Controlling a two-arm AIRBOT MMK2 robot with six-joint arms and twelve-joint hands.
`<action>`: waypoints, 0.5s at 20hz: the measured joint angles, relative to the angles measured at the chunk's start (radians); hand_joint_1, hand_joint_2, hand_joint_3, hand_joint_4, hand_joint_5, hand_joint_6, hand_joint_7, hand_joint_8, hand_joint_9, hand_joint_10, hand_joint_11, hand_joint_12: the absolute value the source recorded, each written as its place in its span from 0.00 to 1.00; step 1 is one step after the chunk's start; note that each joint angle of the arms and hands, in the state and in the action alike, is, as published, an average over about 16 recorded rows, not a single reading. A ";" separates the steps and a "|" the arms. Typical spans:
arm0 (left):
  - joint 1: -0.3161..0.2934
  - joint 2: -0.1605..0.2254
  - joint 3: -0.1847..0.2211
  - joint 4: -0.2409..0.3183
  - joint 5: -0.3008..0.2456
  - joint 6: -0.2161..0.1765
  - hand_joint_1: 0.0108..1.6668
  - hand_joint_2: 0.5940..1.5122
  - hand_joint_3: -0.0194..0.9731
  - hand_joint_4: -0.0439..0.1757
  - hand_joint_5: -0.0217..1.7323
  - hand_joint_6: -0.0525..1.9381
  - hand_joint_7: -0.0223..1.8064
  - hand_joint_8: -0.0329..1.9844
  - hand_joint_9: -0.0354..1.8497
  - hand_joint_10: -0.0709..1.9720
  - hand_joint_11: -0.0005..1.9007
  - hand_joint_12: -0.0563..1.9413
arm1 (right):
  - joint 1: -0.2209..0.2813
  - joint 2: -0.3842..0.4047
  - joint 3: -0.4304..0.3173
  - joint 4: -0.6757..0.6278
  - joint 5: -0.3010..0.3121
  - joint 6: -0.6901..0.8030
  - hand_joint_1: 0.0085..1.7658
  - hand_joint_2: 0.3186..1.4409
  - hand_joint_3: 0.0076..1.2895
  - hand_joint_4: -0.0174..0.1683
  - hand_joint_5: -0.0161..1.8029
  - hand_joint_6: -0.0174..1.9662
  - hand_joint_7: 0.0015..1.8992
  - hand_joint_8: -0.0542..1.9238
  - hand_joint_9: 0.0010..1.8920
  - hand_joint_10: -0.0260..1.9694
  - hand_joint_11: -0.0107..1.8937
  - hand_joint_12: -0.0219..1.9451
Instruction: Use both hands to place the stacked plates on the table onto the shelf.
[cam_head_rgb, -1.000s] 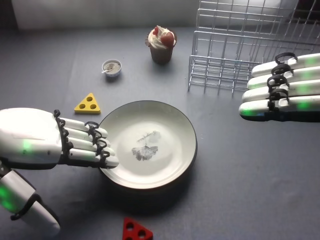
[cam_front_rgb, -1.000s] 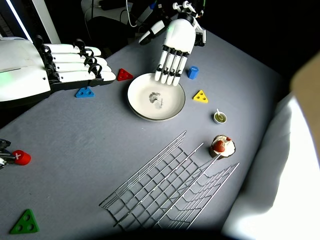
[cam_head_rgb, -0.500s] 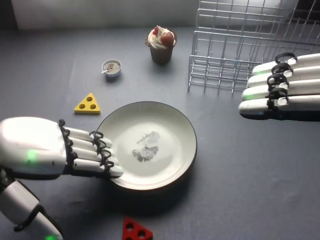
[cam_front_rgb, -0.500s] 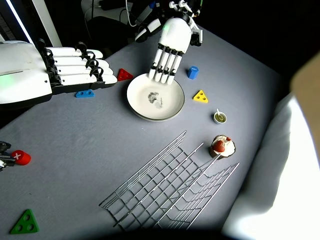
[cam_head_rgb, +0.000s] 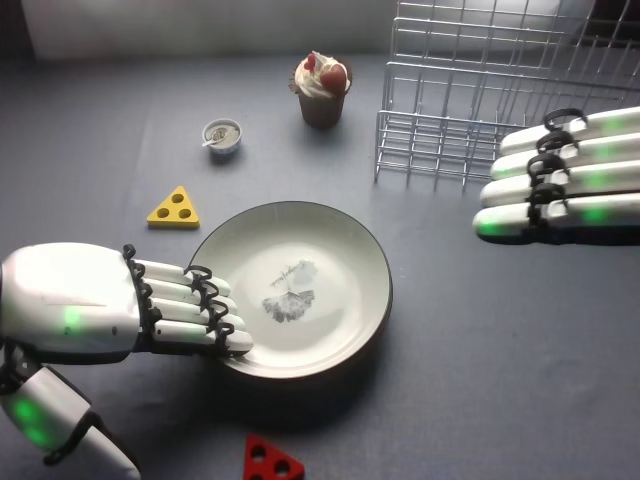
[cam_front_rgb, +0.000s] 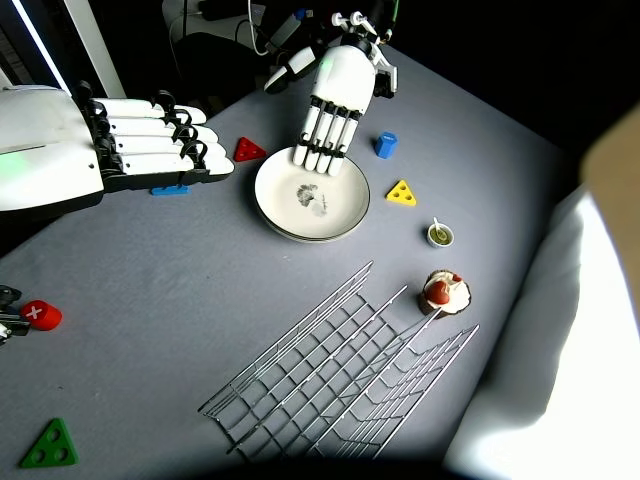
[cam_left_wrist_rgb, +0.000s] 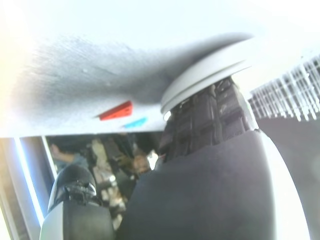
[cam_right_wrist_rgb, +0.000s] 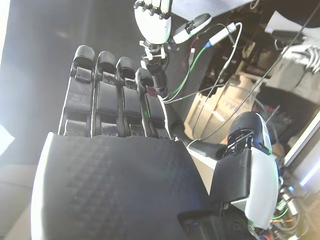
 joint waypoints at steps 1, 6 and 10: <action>0.001 -0.004 0.003 -0.002 0.002 0.001 0.04 0.38 0.02 0.18 0.06 0.02 0.07 0.02 0.08 0.04 0.05 0.03 | 0.001 -0.004 0.002 -0.001 -0.003 -0.006 0.02 0.56 0.01 0.11 0.09 0.02 0.10 0.04 0.11 0.01 0.11 0.02; 0.000 -0.034 0.020 -0.014 0.011 0.003 0.04 0.39 0.02 0.19 0.05 0.02 0.06 0.02 0.07 0.04 0.05 0.03 | 0.008 -0.035 0.015 -0.009 -0.027 -0.044 0.02 0.56 0.01 0.11 0.10 0.02 0.11 0.04 0.11 0.01 0.11 0.02; -0.016 -0.073 0.027 -0.018 0.023 0.003 0.04 0.39 0.02 0.19 0.04 0.02 0.05 0.02 0.06 0.03 0.04 0.02 | 0.015 -0.067 0.029 -0.013 -0.053 -0.075 0.02 0.56 0.01 0.11 0.10 0.02 0.11 0.04 0.11 0.01 0.11 0.02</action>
